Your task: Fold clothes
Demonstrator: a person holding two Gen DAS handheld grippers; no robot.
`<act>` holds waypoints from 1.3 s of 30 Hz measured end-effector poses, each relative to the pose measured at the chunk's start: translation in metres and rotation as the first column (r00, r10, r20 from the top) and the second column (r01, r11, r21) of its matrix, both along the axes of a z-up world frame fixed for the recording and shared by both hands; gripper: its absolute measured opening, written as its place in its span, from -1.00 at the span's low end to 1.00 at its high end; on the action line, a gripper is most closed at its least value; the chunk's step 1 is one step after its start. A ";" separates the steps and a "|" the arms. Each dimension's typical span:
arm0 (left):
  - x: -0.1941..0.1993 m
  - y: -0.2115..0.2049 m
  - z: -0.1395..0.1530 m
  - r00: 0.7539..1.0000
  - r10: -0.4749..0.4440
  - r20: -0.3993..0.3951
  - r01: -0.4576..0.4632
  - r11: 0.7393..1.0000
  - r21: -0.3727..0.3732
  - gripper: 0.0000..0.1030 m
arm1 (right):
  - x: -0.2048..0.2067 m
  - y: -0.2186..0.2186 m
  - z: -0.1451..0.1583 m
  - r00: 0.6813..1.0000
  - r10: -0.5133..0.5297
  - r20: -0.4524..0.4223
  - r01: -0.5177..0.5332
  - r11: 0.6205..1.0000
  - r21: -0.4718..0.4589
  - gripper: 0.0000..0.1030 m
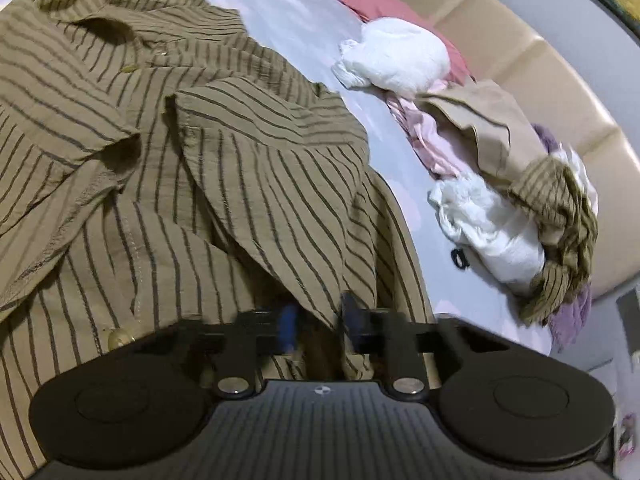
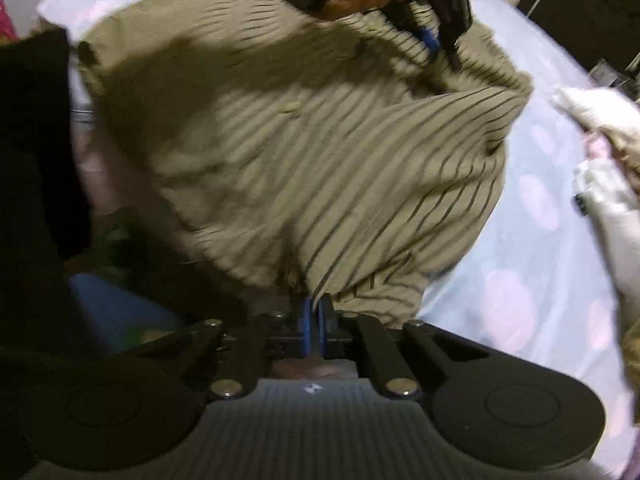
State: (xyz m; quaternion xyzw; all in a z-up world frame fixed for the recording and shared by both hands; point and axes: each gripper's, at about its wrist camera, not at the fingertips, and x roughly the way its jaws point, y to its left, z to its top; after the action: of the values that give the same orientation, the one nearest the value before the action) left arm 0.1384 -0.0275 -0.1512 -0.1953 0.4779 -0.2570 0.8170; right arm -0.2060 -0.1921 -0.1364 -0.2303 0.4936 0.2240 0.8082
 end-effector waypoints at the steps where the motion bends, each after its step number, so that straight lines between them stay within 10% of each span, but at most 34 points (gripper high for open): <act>1: 0.001 0.004 0.005 1.000 0.018 0.016 -0.018 1.000 -0.004 -0.91 | 0.000 -0.003 0.002 0.999 -0.003 -0.036 0.003 1.000 0.009 -0.88; 5: 0.006 0.023 0.022 0.989 0.132 0.059 -0.129 0.990 -0.050 -0.91 | 0.003 -0.015 0.009 0.995 -0.012 -0.102 0.015 0.999 0.035 -0.70; 7: 0.009 0.030 0.023 0.986 0.157 0.046 -0.154 0.986 -0.070 -0.90 | 0.006 -0.021 0.015 0.996 -0.046 -0.076 0.050 0.997 0.052 -0.19; 9: 0.009 0.031 0.021 0.988 0.147 0.038 -0.144 0.987 -0.072 -0.86 | 0.010 -0.028 0.020 0.995 -0.087 -0.041 0.090 0.994 0.064 -0.10; 15: 0.004 0.021 0.009 0.994 0.105 -0.003 -0.105 0.992 -0.073 -0.12 | 0.024 -0.041 0.032 0.963 -0.261 0.061 0.252 0.959 0.132 -0.08; 18: 0.008 0.015 0.005 0.997 0.073 -0.029 -0.076 0.992 -0.103 -0.21 | 0.033 -0.040 0.030 0.944 -0.314 0.105 0.290 0.937 0.192 0.03; 19: 0.011 0.012 0.005 0.997 0.064 -0.034 -0.067 0.993 -0.101 -0.70 | 0.037 -0.039 0.028 0.938 -0.325 0.117 0.298 0.933 0.204 0.05; 21: 0.017 0.008 0.005 0.998 0.045 -0.041 -0.049 0.995 -0.089 -1.00 | 0.045 -0.033 0.022 0.934 -0.331 0.132 0.301 0.932 0.203 0.00; 24: 0.023 0.011 0.012 0.998 0.057 -0.013 -0.058 0.994 -0.089 -1.00 | 0.057 -0.024 0.014 0.928 -0.339 0.156 0.306 0.930 0.202 -0.92; 31: 0.023 0.055 0.051 0.957 0.227 0.182 -0.190 0.961 -0.199 -1.00 | 0.055 -0.001 0.026 0.947 -0.214 0.238 0.157 0.959 0.235 -0.93; 36: 0.028 0.065 0.025 0.977 0.206 0.063 -0.204 0.978 -0.038 -1.00 | 0.059 0.022 0.010 0.977 -0.080 0.196 0.056 0.991 0.125 -0.80; 39: 0.023 0.076 0.009 0.973 0.228 0.029 -0.229 0.974 0.002 -0.67 | 0.062 0.035 0.000 0.987 -0.002 0.163 -0.008 0.998 0.060 -0.51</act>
State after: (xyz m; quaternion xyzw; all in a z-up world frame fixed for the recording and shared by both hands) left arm 0.1615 0.0488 -0.1425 -0.2432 0.4410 -0.1628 0.8485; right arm -0.1439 -0.1568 -0.1361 -0.2240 0.4183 0.2207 0.8521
